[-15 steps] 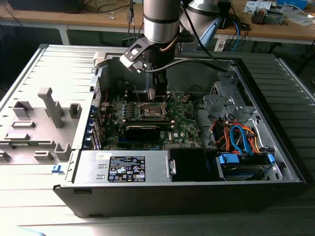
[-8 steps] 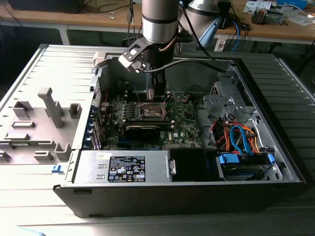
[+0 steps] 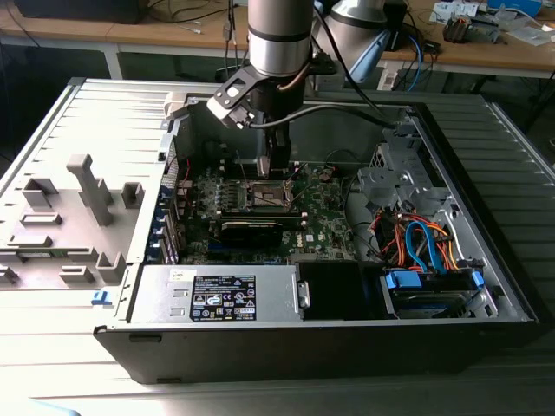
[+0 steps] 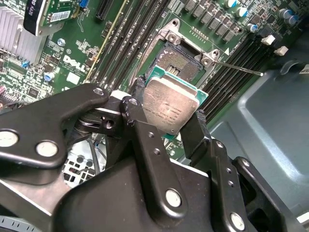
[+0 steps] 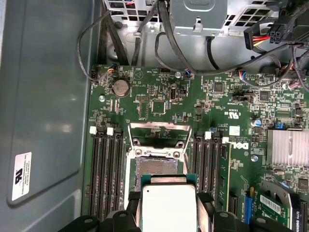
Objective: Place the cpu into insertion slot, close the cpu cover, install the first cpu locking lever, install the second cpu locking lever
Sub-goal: 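Place the cpu into insertion slot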
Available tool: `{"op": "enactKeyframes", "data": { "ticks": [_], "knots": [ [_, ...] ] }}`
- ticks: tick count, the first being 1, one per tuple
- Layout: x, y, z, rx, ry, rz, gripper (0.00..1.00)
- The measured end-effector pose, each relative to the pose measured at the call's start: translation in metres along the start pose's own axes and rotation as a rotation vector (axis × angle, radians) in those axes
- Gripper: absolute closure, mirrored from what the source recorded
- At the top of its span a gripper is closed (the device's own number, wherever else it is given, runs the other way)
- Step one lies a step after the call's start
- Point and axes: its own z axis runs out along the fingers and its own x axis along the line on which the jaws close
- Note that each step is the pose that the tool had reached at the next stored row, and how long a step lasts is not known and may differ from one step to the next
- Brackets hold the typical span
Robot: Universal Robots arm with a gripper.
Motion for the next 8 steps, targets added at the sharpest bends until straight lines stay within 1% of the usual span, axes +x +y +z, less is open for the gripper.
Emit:
{"op": "enactKeyframes", "data": {
  "ticks": [4,7,8],
  "knots": [
    [0.0001,-0.0016,0.0004,0.0000,0.0000,0.000,0.45],
    [0.0003,-0.0061,0.0019,0.0000,0.0000,0.000,0.45],
    [0.0004,-0.0067,0.0021,0.0000,0.0000,0.000,0.45]
  ]
}}
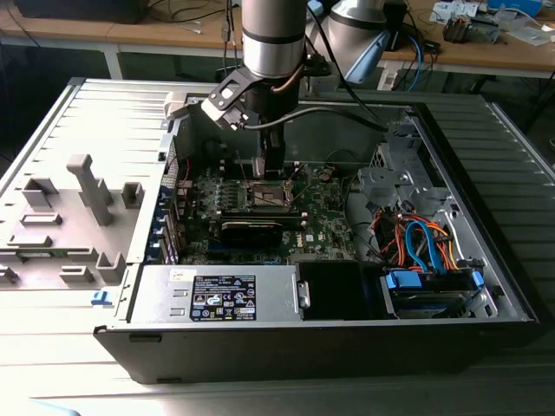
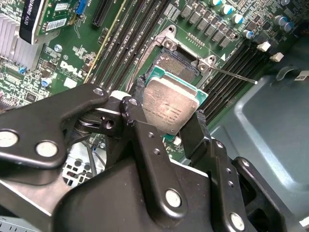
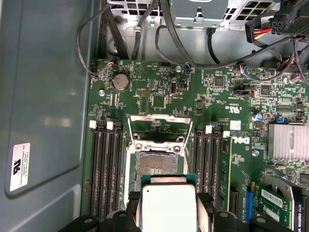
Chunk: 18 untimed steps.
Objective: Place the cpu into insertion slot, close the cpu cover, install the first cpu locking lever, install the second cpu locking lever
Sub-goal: 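Place the cpu into insertion slot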
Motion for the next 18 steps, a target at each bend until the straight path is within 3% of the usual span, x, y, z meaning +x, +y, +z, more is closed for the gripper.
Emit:
{"op": "enactKeyframes", "data": {
  "ticks": [18],
  "knots": [
    [0.0002,-0.0031,0.0015,0.0000,0.0000,0.000,0.45]
  ]
}}
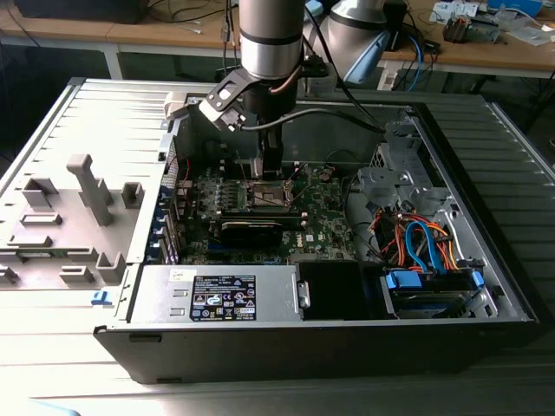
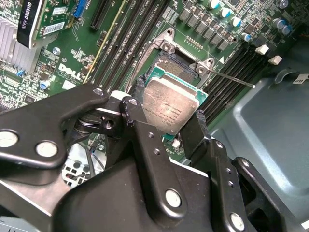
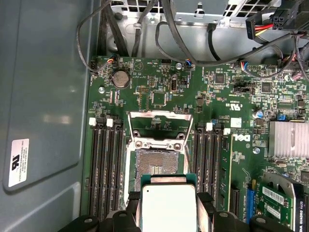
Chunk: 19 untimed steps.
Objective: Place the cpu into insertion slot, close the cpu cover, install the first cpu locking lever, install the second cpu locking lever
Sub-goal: 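Place the cpu into insertion slot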
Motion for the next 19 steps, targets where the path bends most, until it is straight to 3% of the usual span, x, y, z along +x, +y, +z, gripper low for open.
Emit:
{"op": "enactKeyframes", "data": {
  "ticks": [10,12,19],
  "knots": [
    [0.0001,-0.0013,0.0009,0.0000,0.0000,0.000,0.45],
    [0.0002,-0.0033,0.0043,0.0000,0.0000,0.000,0.45],
    [0.0002,-0.0034,0.0071,0.0000,0.0000,0.000,0.45]
  ]
}}
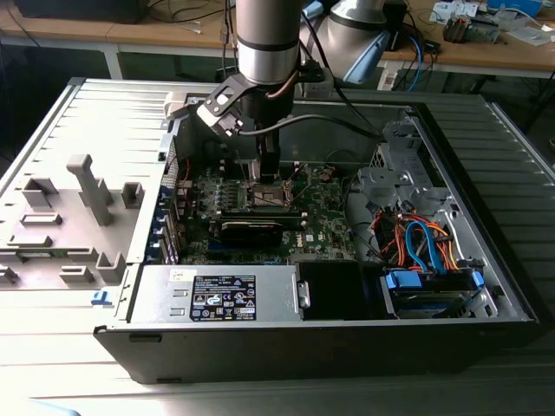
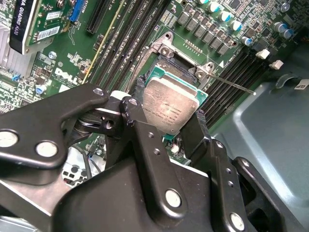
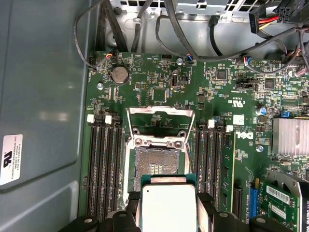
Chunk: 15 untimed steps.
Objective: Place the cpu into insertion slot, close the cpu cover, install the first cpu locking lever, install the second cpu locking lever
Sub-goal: 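Place the cpu into insertion slot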
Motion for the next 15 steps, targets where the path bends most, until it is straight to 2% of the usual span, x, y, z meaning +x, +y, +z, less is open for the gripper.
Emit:
{"op": "enactKeyframes", "data": {
  "ticks": [7,9,15],
  "knots": [
    [0.0000,0.0000,0.0011,0.0000,0.0000,0.000,0.45],
    [0.0000,-0.0001,0.0046,0.0000,0.0000,0.000,0.45],
    [0.0000,-0.0001,0.0059,0.0000,0.0001,0.000,0.45]
  ]
}}
